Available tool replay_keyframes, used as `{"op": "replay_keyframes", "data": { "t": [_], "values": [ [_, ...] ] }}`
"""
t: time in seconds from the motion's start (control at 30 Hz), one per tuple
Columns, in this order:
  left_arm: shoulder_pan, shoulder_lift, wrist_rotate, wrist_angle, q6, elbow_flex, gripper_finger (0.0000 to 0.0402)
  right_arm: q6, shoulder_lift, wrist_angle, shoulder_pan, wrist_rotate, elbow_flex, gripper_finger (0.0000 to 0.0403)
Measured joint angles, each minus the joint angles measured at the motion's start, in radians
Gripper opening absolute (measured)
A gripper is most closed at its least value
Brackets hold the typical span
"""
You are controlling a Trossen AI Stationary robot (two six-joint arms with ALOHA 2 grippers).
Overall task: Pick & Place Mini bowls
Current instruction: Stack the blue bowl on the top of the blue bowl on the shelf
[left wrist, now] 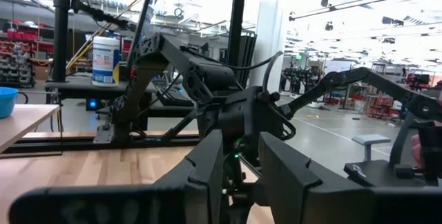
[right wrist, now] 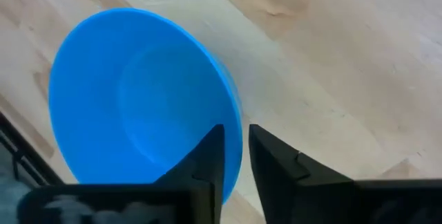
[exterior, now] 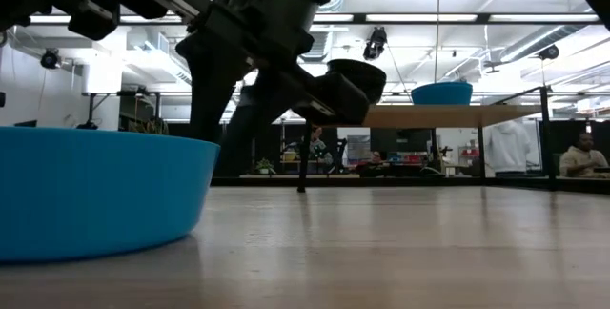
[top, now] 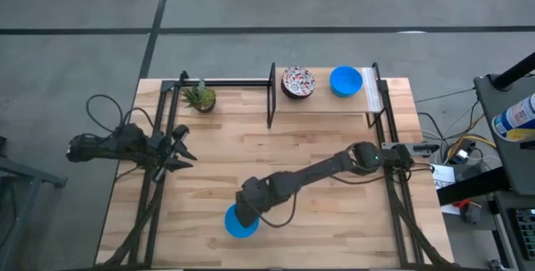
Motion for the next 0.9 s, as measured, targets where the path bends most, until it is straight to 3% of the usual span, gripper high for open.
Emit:
{"op": "replay_keyframes", "data": {
  "t": [0.2,0.63,0.9],
  "values": [
    [0.0,0.0,0.0,0.0,-0.031,0.0,0.009,-0.037,0.0,0.0,-0.012,-0.035,0.0,0.0012],
    [0.0,0.0,0.0,-0.003,-0.035,0.0,0.009,-0.077,-0.053,-0.026,-0.044,-0.093,0.003,0.0009],
    [0.0,0.003,0.0,-0.011,-0.036,0.0,0.009,-0.128,-0.144,-0.19,-0.076,-0.09,0.003,0.0009]
  ]
}}
